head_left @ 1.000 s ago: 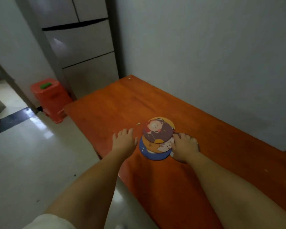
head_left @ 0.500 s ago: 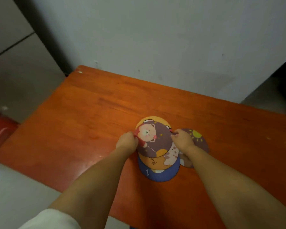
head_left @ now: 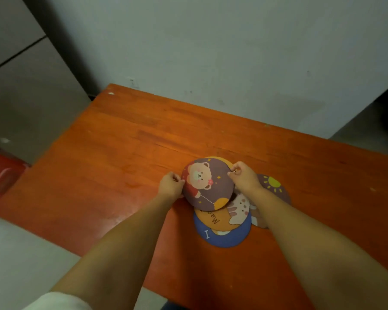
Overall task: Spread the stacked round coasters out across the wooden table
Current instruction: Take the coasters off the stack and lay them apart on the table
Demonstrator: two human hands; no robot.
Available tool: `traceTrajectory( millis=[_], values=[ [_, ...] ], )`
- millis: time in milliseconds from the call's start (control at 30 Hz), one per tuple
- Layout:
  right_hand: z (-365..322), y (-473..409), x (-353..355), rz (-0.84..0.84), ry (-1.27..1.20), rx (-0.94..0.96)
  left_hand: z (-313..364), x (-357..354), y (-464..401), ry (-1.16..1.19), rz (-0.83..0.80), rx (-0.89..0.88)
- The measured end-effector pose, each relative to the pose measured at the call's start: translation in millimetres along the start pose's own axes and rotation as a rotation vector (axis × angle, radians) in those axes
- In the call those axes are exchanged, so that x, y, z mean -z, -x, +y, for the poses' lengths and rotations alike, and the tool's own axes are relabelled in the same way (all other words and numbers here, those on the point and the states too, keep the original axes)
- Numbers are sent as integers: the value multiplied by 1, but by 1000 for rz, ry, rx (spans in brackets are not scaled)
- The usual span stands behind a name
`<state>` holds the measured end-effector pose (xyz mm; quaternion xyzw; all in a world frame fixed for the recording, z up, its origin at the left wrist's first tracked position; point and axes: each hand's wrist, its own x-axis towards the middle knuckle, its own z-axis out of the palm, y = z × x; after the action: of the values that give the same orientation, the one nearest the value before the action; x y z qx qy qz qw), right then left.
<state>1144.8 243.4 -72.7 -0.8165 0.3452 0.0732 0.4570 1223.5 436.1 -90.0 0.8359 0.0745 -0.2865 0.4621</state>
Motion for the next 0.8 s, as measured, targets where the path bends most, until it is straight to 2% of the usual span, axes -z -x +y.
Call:
traceTrajectory(
  millis=[267,400,600,700,800],
  values=[
    [-63,20,-64,-104,-1,73,-30,98,-9,59,41,24],
    [-93,32,-129,-28,4,68,-55,165,-22,9,33,-2],
    [-145,58,-241,-3,-39,18,-103,273,-44,-50,49,36],
    [-158,62,-274,40,27,18,-114,295,-50,-130,56,46],
    [-160,63,-289,55,127,28,-117,299,-53,-336,104,-8]
  ],
)
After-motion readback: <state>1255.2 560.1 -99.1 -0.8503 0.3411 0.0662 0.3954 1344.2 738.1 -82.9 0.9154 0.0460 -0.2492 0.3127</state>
